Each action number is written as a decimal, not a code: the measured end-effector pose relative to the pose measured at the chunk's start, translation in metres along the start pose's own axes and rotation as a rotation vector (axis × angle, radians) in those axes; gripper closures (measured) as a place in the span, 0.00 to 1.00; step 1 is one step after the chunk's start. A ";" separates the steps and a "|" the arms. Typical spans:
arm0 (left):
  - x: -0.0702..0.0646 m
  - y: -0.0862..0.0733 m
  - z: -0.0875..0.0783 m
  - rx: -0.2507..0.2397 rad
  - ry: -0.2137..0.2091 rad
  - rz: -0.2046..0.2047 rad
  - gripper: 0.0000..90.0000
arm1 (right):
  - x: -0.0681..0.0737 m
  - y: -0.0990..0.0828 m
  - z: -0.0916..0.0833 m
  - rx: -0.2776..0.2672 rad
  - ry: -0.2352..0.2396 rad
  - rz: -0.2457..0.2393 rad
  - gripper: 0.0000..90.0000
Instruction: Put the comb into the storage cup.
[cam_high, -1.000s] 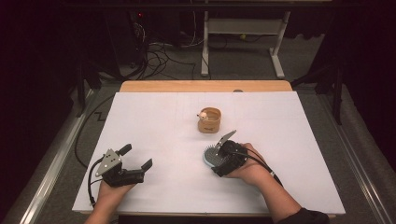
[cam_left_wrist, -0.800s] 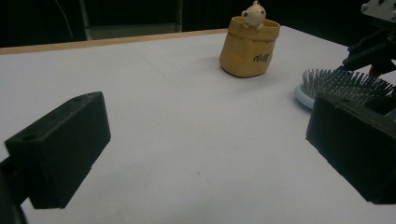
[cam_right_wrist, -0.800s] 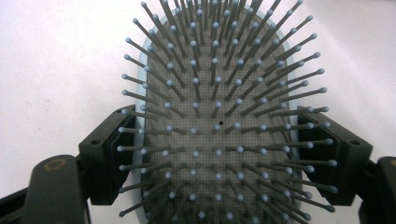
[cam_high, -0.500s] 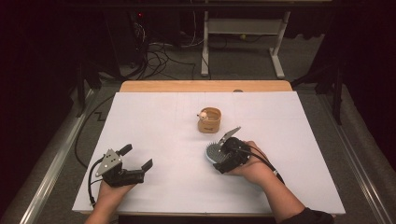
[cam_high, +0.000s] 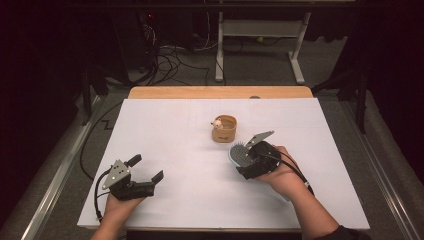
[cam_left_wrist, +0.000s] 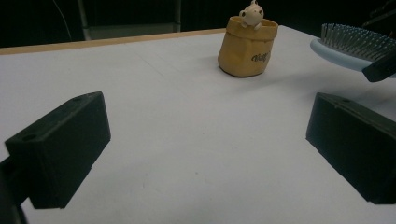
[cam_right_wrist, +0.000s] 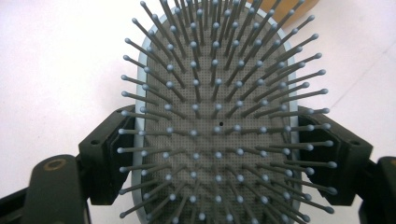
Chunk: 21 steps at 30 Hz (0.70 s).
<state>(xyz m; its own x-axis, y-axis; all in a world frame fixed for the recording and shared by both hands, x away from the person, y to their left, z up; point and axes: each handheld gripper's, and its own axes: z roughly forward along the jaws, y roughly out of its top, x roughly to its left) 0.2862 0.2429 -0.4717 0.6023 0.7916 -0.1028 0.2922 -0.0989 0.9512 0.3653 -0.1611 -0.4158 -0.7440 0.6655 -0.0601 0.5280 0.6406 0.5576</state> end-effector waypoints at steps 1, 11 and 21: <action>0.000 0.000 0.000 0.001 0.000 0.000 0.00 | 0.000 -0.001 -0.001 -0.010 -0.003 -0.004 0.23; 0.000 0.000 0.000 0.000 0.000 0.001 0.01 | -0.002 -0.005 -0.009 -0.110 -0.026 0.022 0.23; 0.000 0.000 0.000 -0.002 -0.004 -0.004 0.01 | 0.001 -0.006 -0.011 -0.219 -0.042 0.038 0.23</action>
<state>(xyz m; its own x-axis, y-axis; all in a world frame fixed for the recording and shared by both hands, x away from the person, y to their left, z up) 0.2861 0.2424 -0.4716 0.6040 0.7896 -0.1079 0.2932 -0.0942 0.9514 0.3570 -0.1687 -0.4099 -0.7050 0.7060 -0.0677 0.4501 0.5191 0.7266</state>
